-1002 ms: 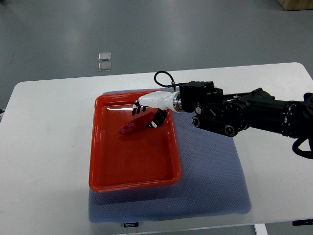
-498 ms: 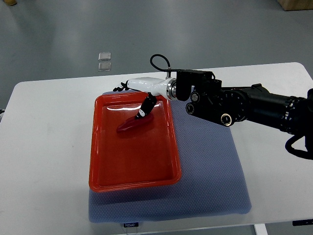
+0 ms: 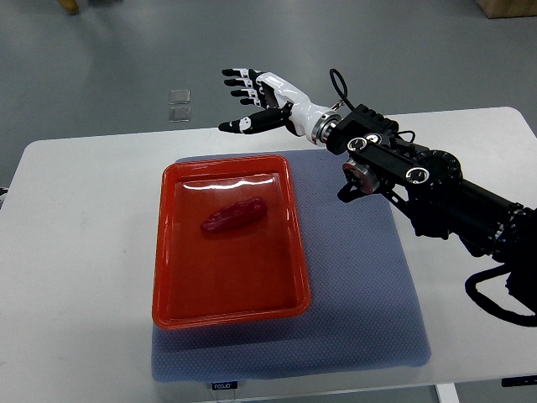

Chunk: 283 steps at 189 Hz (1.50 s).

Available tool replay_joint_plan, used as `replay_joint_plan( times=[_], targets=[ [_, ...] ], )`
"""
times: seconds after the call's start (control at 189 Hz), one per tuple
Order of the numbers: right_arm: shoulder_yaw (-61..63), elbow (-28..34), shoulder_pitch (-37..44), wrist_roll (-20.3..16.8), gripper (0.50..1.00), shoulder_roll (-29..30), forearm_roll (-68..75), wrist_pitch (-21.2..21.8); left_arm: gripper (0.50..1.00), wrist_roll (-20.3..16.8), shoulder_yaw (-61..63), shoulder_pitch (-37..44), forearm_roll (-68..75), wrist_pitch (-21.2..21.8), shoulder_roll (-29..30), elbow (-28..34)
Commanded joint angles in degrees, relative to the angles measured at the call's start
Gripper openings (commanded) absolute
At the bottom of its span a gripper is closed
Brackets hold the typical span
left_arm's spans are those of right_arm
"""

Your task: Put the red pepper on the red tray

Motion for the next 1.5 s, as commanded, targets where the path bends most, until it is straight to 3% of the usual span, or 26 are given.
replay_joint_plan(
  times=[0.0, 0.355, 0.779, 0.954, 1.494],
  targets=[
    [7.2, -0.4, -2.7, 0.0, 0.913, -0.3, 2.4, 0.0, 1.0, 0.0, 0.0, 0.0, 0.0, 0.0, 0.0, 0.0],
    [24.8, -0.8, -10.1, 0.1, 0.913, -0.7, 12.7, -0.2, 1.0, 0.0, 0.0, 0.0, 0.0, 0.0, 0.0, 0.0],
    [25.9, -3.6, -12.9, 1.8, 0.915, -4.6, 30.5, 0.7, 1.0, 0.0, 0.0, 0.0, 0.0, 0.0, 0.0, 0.0],
    [26.0, -5.0, -14.2, 4.0, 0.915, -5.5, 30.6, 6.3, 1.0, 0.0, 0.0, 0.0, 0.0, 0.0, 0.0, 0.0],
    [26.0, -8.6, -15.3, 5.0, 0.915, -4.8, 30.7, 3.0, 1.0, 0.0, 0.0, 0.0, 0.0, 0.0, 0.0, 0.0]
  ],
)
